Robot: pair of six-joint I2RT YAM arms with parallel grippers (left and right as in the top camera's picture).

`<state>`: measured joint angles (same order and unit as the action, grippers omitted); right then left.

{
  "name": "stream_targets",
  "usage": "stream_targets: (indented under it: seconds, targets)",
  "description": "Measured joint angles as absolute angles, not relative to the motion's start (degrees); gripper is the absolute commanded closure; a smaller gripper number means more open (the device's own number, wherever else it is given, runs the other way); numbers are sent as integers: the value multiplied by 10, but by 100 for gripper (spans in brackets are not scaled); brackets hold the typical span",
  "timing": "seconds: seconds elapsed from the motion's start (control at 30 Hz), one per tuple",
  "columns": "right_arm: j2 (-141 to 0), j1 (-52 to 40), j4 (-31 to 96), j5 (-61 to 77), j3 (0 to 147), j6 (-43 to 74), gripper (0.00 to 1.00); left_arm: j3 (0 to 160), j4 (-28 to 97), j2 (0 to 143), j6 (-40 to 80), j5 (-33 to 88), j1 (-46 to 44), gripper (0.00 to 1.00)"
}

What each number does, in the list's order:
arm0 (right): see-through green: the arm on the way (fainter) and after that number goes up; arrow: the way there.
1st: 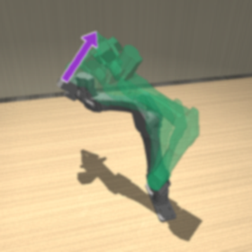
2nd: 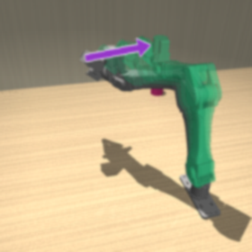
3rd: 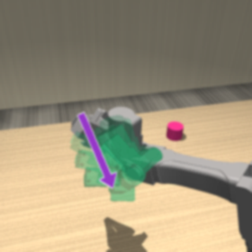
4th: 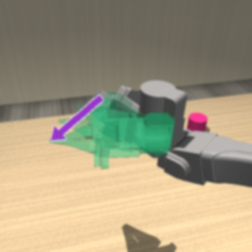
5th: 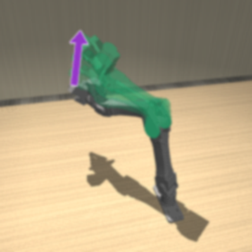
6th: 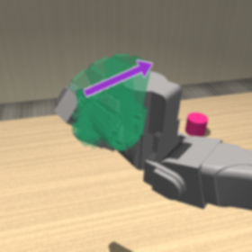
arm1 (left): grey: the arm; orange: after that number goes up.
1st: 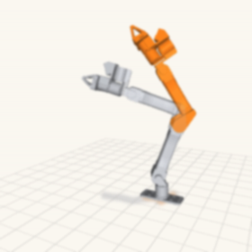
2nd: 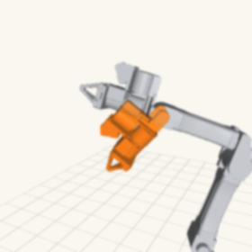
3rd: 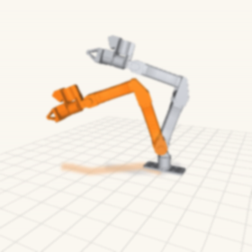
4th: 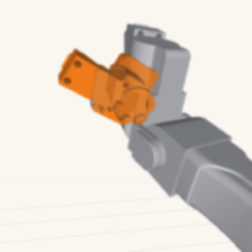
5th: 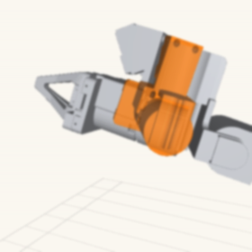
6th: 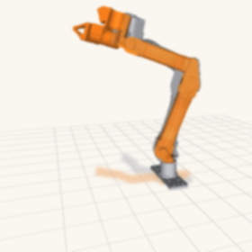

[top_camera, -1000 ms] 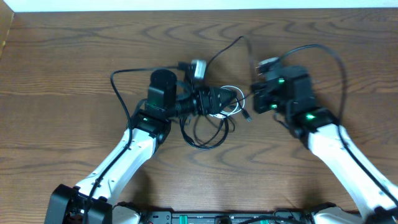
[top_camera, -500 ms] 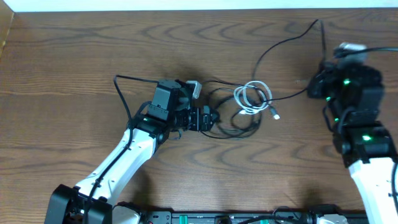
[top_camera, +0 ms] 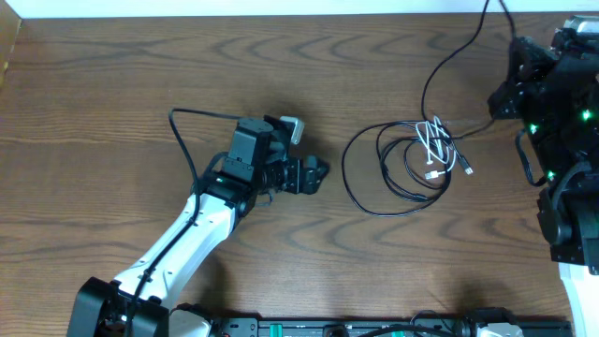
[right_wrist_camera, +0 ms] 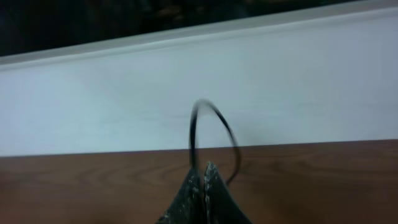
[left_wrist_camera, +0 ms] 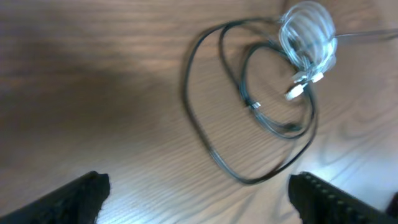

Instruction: Untangle cables

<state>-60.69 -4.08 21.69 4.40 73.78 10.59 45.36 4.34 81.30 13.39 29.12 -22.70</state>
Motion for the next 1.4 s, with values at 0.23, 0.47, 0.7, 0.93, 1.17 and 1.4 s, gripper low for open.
stream_targets:
  seconds: [0.23,0.47,0.7,0.93,1.17,1.4]
  targets:
    - [-607,-41,183,135,739,150,99,454,1,813,135,336,-263,2]
    - [-608,-41,217,168,742,159,99,454,6,813,135,344,-267,2]
    - [-675,-41,416,157,747,98,81,454,63,813,134,330,-267,2]
    - [-785,-41,521,165,747,59,63,454,122,813,134,270,-267,2]
    - [-862,-51,555,184,747,49,52,454,142,813,134,208,-267,4]
    - [-932,-75,593,186,747,40,49,454,146,813,134,180,-267,4]
